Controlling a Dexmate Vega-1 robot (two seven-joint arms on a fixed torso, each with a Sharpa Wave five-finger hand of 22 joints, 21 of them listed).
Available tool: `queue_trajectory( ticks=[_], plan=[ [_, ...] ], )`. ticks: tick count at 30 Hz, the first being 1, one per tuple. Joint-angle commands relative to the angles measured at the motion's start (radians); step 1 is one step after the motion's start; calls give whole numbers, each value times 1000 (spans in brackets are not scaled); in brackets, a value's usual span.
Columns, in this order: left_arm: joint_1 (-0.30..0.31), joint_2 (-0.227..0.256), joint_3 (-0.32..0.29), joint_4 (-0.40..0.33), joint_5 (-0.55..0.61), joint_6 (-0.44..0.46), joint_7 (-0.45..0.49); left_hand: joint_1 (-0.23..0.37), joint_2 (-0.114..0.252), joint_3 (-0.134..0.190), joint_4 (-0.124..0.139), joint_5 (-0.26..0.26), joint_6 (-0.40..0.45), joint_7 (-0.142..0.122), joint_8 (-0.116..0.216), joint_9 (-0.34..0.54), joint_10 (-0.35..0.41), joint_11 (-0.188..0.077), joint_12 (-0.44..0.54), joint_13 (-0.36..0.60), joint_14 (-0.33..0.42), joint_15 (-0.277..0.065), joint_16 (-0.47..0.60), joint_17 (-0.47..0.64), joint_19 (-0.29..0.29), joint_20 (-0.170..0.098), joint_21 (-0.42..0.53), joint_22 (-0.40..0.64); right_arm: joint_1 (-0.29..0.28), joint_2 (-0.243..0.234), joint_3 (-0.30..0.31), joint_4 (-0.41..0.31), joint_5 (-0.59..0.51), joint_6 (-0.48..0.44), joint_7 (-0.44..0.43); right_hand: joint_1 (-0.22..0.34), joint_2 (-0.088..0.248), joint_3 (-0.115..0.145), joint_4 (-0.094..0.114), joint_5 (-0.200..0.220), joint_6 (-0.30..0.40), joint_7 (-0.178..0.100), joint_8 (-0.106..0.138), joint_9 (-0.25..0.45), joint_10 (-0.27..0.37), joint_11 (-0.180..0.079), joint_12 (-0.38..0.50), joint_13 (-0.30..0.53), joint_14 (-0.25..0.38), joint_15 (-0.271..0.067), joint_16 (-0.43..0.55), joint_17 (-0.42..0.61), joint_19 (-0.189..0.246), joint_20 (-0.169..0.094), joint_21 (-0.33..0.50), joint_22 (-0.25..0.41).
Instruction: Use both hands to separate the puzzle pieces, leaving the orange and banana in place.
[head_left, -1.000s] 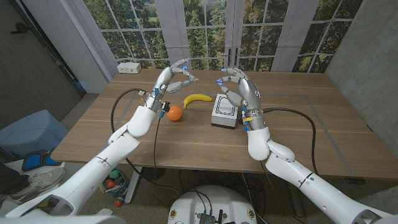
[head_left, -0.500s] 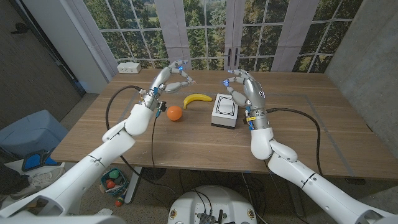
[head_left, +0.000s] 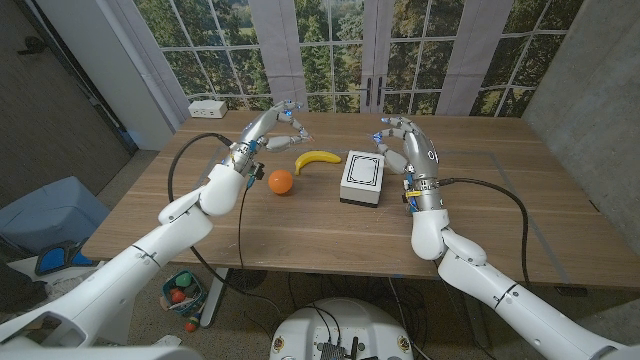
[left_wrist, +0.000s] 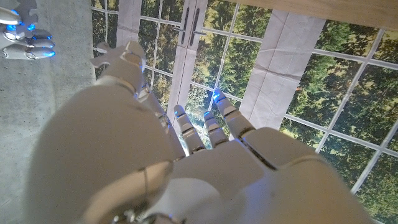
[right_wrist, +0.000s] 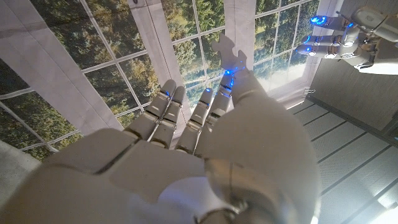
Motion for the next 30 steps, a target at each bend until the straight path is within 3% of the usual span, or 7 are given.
queue_trajectory(
  ticks=[1, 13, 30],
  plan=[
    [-14, 40, 31, -43, 51, 103, -29, 11, 6, -6, 1, 6, 6, 8, -6, 4, 10, -1, -3, 5, 5, -62, 0, 0, -3, 2, -4, 5, -44, -27, 23, -34, 17, -110, 1, -2, 2, 1, -3, -3, 7, -6, 8, 3, 6, -1, 0, 1, 6, -168, 0, 3, 3, -4, 4, 3],
    [-49, 60, 80, -66, 103, 204, -79, 10, 10, -9, 4, 8, 6, 6, -12, 6, 17, -1, -5, 5, 5, -61, -1, 0, -7, 6, -5, 5, -73, -48, 29, -70, 20, -258, 39, -5, -5, 3, -4, -3, 16, -14, 11, -1, 10, -1, -1, 3, 9, -165, -8, -3, 5, -1, 5, 3],
    [-110, 83, 148, -56, 131, 277, -178, 9, 12, -14, 5, 8, 8, 3, -18, 7, 17, -1, -10, 5, 3, -56, -2, -1, -12, 11, -6, 5, -61, -65, -7, -84, 30, -431, 118, -10, -10, 6, -4, -2, 22, -19, 12, -6, 8, -1, -5, 3, 6, -164, -18, -8, 5, 0, 6, 2]
  ],
)
